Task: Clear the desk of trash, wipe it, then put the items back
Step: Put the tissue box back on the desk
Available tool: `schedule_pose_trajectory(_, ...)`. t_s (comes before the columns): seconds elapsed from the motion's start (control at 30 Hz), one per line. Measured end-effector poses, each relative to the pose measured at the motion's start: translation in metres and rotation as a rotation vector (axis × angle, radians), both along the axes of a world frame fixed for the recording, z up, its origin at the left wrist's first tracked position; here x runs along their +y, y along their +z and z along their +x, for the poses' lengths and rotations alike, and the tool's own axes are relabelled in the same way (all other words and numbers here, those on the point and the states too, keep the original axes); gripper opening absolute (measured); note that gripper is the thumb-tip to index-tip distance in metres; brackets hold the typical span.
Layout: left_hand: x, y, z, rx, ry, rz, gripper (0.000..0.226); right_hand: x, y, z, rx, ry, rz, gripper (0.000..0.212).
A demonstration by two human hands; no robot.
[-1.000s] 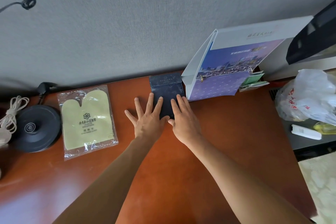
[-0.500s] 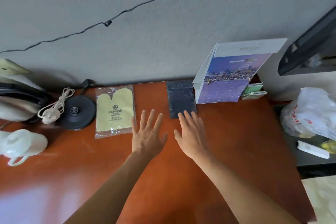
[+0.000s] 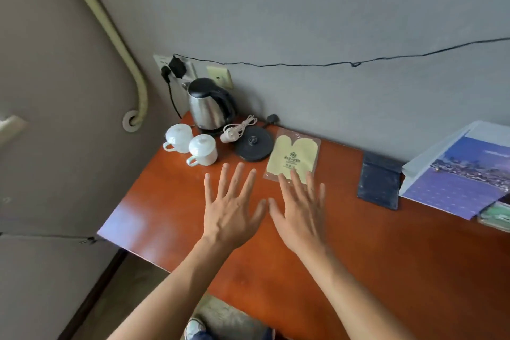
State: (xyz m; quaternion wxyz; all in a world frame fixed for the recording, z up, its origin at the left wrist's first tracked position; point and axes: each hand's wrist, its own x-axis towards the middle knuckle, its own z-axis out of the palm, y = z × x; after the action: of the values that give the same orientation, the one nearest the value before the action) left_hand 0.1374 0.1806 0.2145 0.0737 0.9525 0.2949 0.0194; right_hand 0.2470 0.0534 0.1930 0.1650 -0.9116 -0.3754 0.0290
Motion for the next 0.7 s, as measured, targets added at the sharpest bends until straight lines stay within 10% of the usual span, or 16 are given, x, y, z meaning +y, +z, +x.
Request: schedule_pose_trajectory(0.7,0.188,0.075,-0.441,-0.120,0.890,0.101,0.078,0.302,0.095,-0.374,-0.076,0.829,0.132,0.073)
